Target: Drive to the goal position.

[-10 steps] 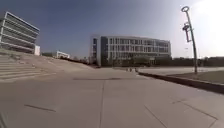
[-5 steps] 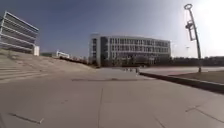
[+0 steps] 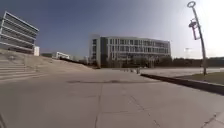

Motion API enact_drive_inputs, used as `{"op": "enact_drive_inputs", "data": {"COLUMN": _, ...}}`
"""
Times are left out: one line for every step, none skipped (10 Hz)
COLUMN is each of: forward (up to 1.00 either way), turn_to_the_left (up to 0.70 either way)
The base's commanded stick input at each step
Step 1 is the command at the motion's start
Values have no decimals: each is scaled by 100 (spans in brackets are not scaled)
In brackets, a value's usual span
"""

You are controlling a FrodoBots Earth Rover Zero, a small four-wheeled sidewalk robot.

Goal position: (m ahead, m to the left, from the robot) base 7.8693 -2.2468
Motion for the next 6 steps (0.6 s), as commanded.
{"op": "enact_drive_inputs", "data": {"forward": 70, "turn_to_the_left": 0}}
{"op": "enact_drive_inputs", "data": {"forward": 70, "turn_to_the_left": 0}}
{"op": "enact_drive_inputs", "data": {"forward": 70, "turn_to_the_left": 0}}
{"op": "enact_drive_inputs", "data": {"forward": 70, "turn_to_the_left": 0}}
{"op": "enact_drive_inputs", "data": {"forward": 70, "turn_to_the_left": 0}}
{"op": "enact_drive_inputs", "data": {"forward": 70, "turn_to_the_left": 0}}
